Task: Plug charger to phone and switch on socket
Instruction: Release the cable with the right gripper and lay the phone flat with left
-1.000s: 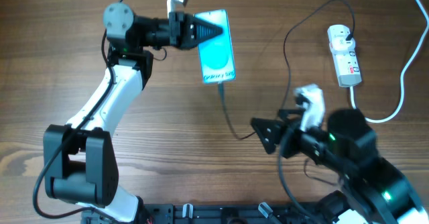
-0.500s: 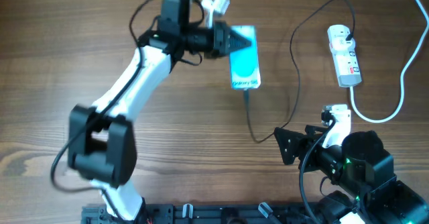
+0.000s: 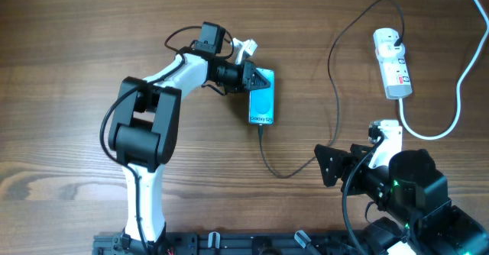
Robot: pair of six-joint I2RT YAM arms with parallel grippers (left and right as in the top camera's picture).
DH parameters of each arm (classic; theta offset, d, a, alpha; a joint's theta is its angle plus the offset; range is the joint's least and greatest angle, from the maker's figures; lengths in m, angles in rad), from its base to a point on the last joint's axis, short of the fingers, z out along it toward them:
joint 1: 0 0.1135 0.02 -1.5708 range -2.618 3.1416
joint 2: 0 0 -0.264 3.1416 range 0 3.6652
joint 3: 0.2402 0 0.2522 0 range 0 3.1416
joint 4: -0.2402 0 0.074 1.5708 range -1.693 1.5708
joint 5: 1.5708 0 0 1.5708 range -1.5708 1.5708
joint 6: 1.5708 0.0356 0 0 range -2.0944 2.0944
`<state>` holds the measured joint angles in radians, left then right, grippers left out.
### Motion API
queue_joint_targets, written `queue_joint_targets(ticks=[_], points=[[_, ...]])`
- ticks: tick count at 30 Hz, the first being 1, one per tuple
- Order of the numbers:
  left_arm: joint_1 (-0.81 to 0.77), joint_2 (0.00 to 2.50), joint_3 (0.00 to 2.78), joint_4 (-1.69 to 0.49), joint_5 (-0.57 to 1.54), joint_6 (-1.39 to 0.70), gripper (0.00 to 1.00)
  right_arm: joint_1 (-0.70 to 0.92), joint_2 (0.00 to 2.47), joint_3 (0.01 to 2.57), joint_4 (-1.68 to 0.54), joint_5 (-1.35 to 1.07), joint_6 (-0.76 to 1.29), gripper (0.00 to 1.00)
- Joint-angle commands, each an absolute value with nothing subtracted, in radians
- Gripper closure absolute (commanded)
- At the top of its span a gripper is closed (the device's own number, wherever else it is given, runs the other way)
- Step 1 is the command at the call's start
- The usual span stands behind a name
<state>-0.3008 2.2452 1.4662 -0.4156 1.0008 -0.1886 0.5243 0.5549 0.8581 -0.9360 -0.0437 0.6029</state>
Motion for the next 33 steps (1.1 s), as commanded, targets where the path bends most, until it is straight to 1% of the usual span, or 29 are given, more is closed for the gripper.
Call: queue_joint_targets(ticks=[1, 4, 6, 9, 11, 17, 19, 20, 27, 33], points=[[-0.284, 2.293, 1.474, -0.389, 1.016, -0.16, 0.96, 0.522, 0.554, 0.873, -0.938, -0.023, 0.633, 0.07], [-0.277, 2.314, 1.474, -0.377, 1.016, -0.16, 0.96, 0.522, 0.56, 0.873, -0.945, -0.023, 0.64, 0.06], [-0.276, 2.333, 1.474, -0.361, 1.015, -0.16, 0.96, 0.522, 0.567, 0.87, -0.953, -0.022, 0.639, 0.04], [-0.276, 2.355, 1.474, -0.359, 0.996, -0.16, 0.93, 0.522, 0.572, 0.869, -0.966, -0.023, 0.64, 0.02], [-0.276, 2.363, 1.474, -0.358, 0.997, -0.161, 0.92, 0.522, 0.574, 0.868, -0.975, -0.022, 0.639, 0.01], [-0.277, 2.37, 1.474, -0.36, 0.948, -0.168, 0.83, 0.522, 0.574, 0.868, -0.982, -0.006, 0.64, 0.01], [-0.278, 2.37, 1.474, -0.359, 0.947, -0.168, 0.78, 0.522, 0.574, 0.868, -0.982, 0.004, 0.639, 0.01], [-0.278, 2.37, 1.474, -0.36, 0.937, -0.169, 0.78, 0.522, 0.574, 0.868, -0.982, 0.004, 0.64, 0.01], [-0.275, 2.37, 1.474, -0.411, 0.844, -0.194, 0.75, 0.522, 0.574, 0.868, -0.989, 0.004, 0.639, 0.01], [-0.253, 2.37, 1.474, -0.485, 0.752, -0.194, 0.76, 0.522, 0.574, 0.868, -0.989, 0.004, 0.639, 0.01]])
